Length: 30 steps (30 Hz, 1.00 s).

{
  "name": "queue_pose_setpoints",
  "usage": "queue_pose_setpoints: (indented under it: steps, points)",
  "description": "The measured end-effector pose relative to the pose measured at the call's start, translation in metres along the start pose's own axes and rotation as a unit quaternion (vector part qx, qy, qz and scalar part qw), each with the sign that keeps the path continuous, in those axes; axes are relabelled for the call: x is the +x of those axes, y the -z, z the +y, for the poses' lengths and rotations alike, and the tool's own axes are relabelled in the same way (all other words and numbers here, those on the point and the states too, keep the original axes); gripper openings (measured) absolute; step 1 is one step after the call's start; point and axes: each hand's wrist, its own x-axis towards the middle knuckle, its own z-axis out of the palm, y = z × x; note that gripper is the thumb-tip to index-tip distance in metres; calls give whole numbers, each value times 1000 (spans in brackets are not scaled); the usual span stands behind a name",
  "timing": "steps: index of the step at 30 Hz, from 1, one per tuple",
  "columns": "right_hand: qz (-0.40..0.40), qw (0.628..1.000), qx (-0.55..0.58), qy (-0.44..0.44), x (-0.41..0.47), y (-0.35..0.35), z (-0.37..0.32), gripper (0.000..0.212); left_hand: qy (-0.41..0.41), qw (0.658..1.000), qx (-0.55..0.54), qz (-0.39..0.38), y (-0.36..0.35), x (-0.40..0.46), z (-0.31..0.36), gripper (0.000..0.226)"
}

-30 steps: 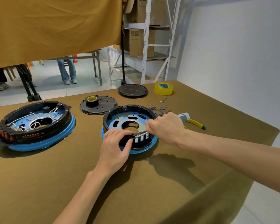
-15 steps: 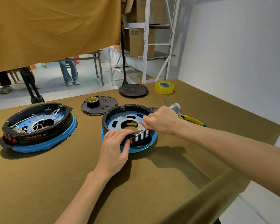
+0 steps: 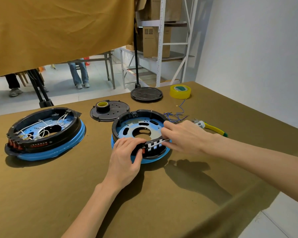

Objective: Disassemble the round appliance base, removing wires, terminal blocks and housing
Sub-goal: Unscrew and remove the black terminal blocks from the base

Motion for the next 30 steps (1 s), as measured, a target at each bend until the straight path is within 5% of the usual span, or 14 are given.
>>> queue_pose_setpoints:
  steps: [4,8,17,25,30]
  points:
    - [-6,996,-12,-91,3,3,11,64,7,1000,-3,2,0,0,1,36]
    - [-18,994,-61,-84,6,-9,12,80,12,1000,-3,4,0,1,1,35]
    - [-52,995,-56,62,27,-19,14,68,13,1000,2,10,-1,2,0,29]
    - [-66,997,-35,19,19,-9,17,81,-12,1000,1,11,-2,2,-5,33]
    - [-133,990,-26,29,24,9,20,66,-17,1000,-3,11,-5,3,-6,31]
